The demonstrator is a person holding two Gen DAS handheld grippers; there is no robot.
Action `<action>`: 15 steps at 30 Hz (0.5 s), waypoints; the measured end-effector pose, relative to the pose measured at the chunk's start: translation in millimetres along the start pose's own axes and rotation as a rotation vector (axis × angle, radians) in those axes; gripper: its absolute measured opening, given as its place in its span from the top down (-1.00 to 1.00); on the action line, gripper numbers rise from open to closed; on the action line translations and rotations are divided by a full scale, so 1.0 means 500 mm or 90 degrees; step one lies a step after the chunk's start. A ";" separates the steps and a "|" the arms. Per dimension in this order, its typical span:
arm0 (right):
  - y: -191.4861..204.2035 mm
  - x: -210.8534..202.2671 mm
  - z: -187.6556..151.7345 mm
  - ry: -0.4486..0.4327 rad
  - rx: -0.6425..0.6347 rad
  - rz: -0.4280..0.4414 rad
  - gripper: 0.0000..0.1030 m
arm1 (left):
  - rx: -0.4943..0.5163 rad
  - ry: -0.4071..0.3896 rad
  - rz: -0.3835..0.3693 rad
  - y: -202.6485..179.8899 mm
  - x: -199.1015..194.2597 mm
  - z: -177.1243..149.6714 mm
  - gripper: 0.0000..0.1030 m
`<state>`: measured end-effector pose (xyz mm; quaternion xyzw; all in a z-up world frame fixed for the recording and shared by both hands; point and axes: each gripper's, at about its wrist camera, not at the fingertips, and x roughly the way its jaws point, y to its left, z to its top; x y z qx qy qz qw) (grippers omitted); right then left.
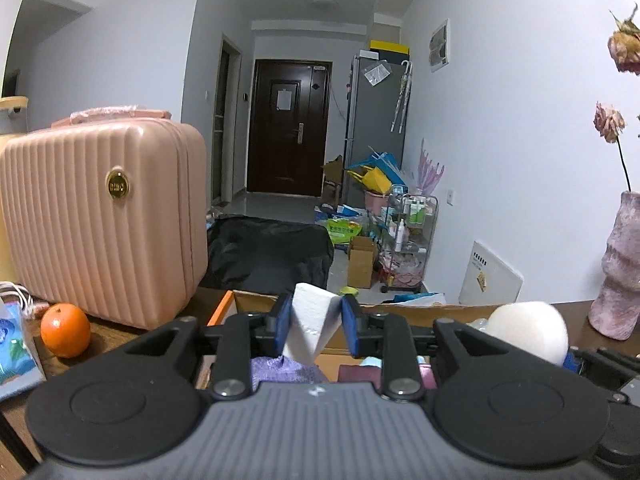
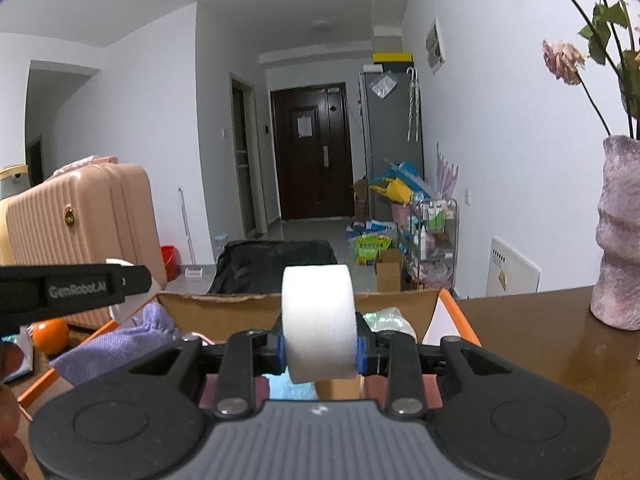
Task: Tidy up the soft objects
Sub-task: 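Open both tools over the box, dropping the foam cylinder and wedge inside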
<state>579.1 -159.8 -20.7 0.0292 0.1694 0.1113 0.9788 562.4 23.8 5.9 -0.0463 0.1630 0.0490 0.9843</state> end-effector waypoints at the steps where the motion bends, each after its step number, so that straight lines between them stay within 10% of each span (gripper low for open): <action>1: 0.000 -0.001 -0.002 0.003 0.001 -0.001 0.37 | -0.003 0.001 -0.002 0.003 0.000 0.002 0.29; 7: -0.007 -0.007 -0.005 -0.001 0.006 -0.014 -0.84 | -0.003 -0.007 0.013 0.024 -0.010 -0.004 -0.99; 15: -0.009 -0.016 -0.007 -0.021 0.009 -0.029 -1.00 | -0.018 -0.016 0.043 0.048 -0.022 -0.004 -1.00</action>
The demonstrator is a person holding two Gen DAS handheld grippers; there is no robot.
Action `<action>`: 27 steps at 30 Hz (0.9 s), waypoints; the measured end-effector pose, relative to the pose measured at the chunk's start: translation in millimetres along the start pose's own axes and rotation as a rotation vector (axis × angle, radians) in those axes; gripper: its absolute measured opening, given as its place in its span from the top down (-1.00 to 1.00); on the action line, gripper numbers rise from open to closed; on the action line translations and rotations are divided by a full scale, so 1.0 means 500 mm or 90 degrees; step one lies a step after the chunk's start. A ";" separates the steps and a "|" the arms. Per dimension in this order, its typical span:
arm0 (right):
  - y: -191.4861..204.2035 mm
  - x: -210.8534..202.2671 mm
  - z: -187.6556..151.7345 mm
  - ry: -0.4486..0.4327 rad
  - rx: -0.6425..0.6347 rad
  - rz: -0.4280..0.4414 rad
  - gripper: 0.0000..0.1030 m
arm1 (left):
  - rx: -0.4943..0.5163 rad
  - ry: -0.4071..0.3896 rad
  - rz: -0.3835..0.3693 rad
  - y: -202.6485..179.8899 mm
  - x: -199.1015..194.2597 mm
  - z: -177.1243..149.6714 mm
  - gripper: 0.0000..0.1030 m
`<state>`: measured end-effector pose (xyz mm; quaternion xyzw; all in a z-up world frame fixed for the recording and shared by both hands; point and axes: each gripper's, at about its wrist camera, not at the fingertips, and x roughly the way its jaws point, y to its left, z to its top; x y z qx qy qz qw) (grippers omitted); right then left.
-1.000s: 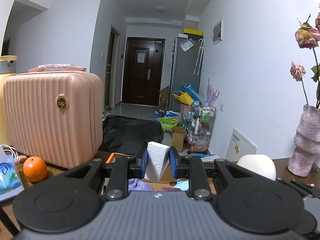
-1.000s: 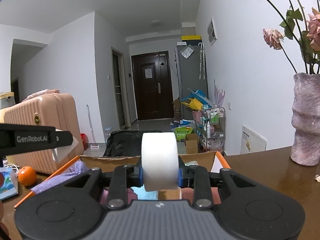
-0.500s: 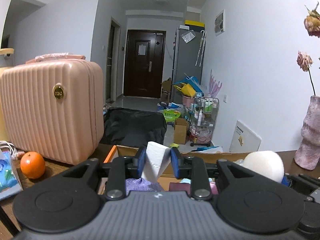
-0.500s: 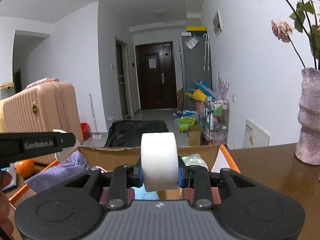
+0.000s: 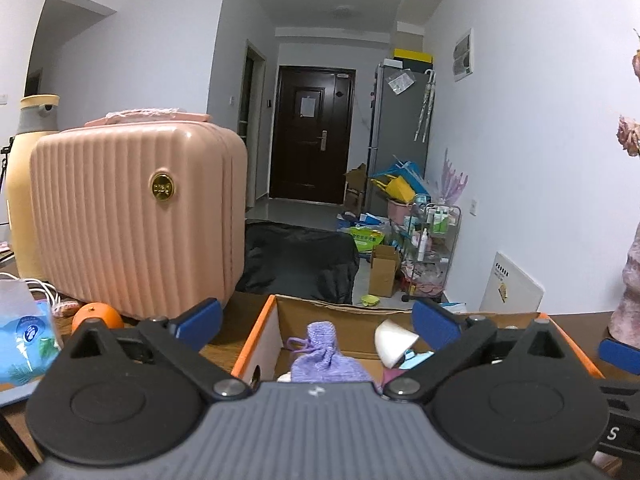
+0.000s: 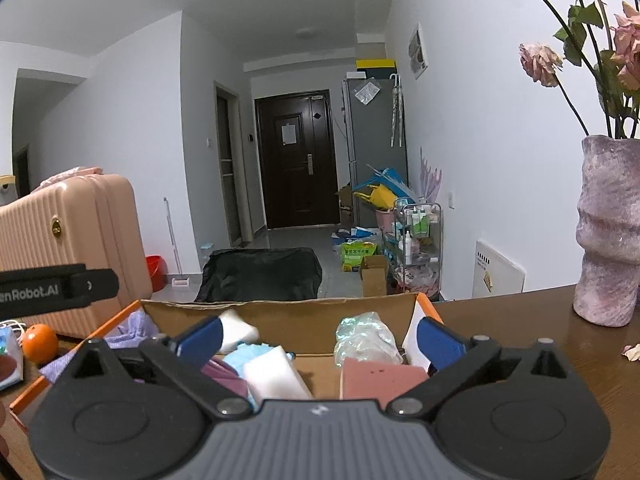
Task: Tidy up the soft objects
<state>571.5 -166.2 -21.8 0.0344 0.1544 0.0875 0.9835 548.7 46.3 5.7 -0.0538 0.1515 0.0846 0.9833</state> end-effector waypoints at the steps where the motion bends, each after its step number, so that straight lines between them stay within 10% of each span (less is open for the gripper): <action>1: 0.002 0.000 0.000 0.000 -0.002 -0.001 -1.00 | -0.001 0.001 0.001 0.000 0.001 0.001 -1.00; 27: 0.031 -0.258 -0.027 -0.046 -0.044 -0.004 -1.00 | 0.058 -0.037 -0.004 0.012 -0.232 -0.044 -1.00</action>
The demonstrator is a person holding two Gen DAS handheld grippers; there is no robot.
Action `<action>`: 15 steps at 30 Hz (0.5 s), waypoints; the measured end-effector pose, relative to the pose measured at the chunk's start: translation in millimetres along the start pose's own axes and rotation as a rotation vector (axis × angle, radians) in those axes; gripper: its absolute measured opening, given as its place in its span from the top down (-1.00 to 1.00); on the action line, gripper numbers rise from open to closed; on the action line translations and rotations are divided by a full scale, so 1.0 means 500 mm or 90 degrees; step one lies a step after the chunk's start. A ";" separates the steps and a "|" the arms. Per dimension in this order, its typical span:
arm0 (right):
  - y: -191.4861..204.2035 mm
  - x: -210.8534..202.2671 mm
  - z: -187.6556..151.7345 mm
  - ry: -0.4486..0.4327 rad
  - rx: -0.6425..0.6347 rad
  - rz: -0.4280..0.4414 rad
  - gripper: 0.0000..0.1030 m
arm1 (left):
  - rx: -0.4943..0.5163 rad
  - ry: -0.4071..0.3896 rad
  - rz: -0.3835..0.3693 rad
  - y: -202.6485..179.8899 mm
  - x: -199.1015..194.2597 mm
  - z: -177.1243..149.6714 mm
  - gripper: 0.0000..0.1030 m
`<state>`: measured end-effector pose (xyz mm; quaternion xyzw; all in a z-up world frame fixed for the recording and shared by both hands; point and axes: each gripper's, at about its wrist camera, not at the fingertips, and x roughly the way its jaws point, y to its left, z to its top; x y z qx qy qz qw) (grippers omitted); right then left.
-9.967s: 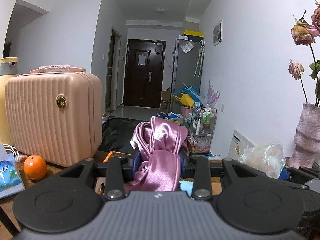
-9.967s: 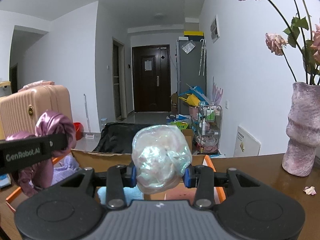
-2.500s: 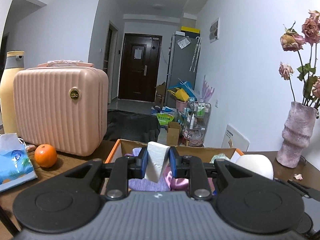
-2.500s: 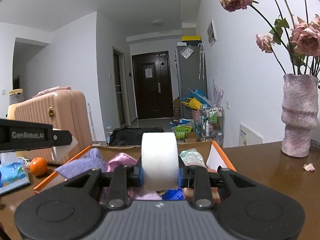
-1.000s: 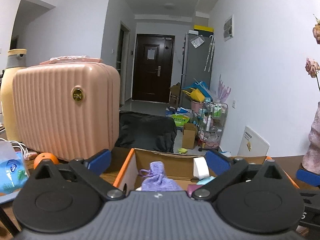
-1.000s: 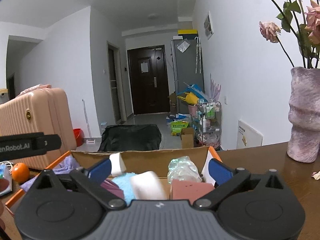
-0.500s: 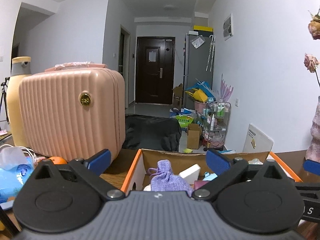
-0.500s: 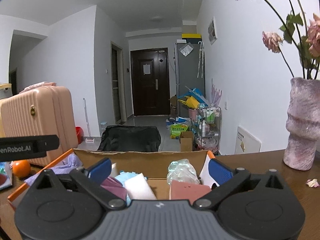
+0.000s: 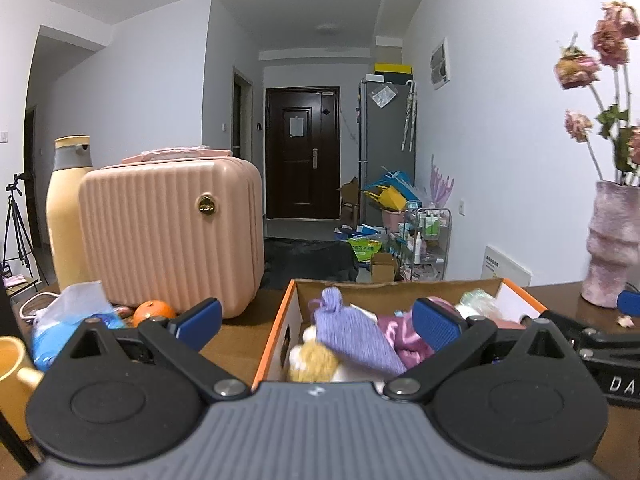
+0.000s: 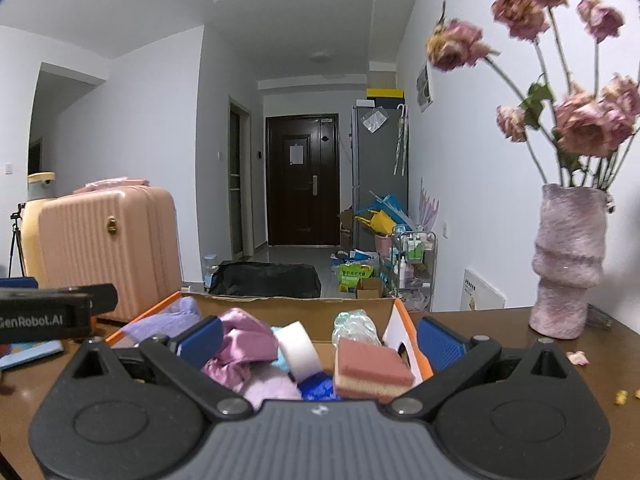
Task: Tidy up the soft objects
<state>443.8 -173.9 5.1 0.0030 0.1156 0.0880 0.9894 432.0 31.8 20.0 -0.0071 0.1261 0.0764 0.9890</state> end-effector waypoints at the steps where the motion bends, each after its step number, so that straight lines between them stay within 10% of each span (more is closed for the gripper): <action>1: 0.001 -0.022 -0.003 -0.001 -0.001 -0.001 -1.00 | 0.001 0.000 -0.002 0.001 -0.020 -0.005 -1.00; 15: 0.000 -0.376 -0.076 -0.026 0.006 0.003 -1.00 | 0.022 -0.009 -0.041 0.032 -0.354 -0.096 -1.00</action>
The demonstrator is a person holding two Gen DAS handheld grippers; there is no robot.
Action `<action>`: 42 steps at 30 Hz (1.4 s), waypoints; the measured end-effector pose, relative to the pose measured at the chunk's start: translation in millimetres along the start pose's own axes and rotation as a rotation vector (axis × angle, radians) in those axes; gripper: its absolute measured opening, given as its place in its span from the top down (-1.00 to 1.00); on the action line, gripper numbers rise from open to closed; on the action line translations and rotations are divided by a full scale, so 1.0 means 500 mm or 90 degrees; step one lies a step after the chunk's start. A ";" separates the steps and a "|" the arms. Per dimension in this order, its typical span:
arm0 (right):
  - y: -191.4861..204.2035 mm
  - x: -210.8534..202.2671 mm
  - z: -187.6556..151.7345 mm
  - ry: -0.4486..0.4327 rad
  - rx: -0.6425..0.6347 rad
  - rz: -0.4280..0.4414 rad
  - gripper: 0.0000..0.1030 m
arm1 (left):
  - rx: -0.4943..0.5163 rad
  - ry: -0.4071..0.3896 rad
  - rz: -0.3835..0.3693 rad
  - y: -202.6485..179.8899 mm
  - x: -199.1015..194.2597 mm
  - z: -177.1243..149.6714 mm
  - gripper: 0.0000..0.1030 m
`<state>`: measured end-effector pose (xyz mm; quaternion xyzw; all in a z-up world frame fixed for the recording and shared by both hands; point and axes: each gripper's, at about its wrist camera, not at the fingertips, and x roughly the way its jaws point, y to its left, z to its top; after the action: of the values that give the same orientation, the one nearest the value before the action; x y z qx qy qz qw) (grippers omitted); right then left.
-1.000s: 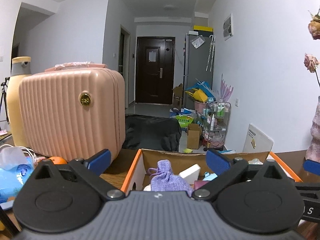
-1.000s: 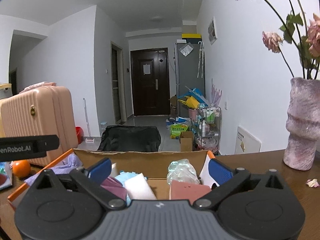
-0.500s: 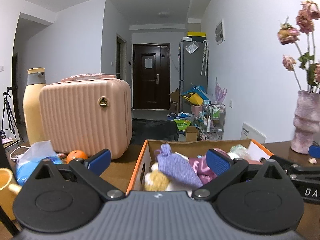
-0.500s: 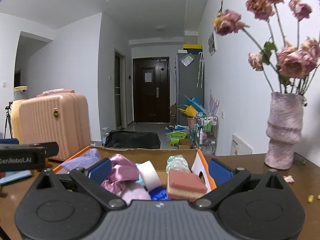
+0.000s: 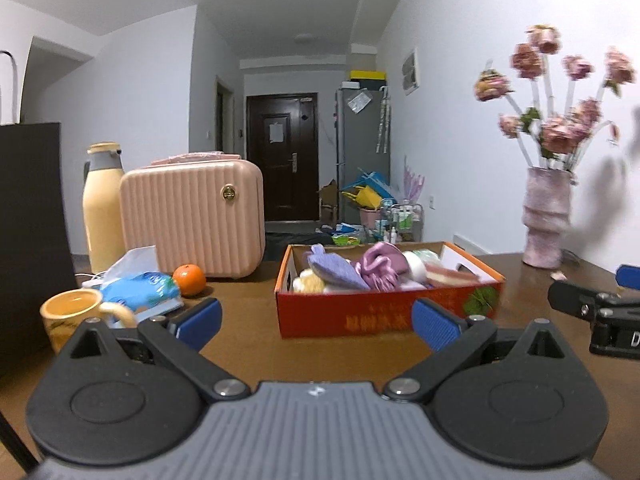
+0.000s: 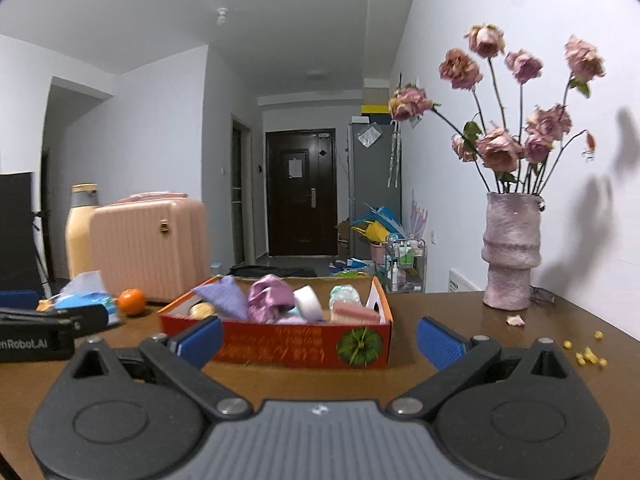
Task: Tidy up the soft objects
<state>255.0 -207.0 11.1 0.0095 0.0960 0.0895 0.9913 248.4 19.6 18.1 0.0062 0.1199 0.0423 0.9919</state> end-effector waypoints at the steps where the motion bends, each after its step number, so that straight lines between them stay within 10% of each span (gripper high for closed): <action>1: 0.002 -0.027 -0.007 0.001 -0.003 0.002 -1.00 | 0.004 -0.004 -0.004 0.002 -0.035 -0.013 -1.00; 14: 0.034 -0.287 -0.087 0.037 -0.018 -0.012 -1.00 | 0.009 -0.019 -0.051 0.011 -0.292 -0.109 -1.00; 42: 0.061 -0.345 -0.076 -0.001 -0.034 -0.002 -1.00 | 0.012 -0.042 -0.058 0.010 -0.342 -0.107 -1.00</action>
<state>75.8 -208.0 7.2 -0.0171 0.0930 0.0905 0.9914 69.9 10.3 6.9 0.0115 0.0874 -0.0038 0.9961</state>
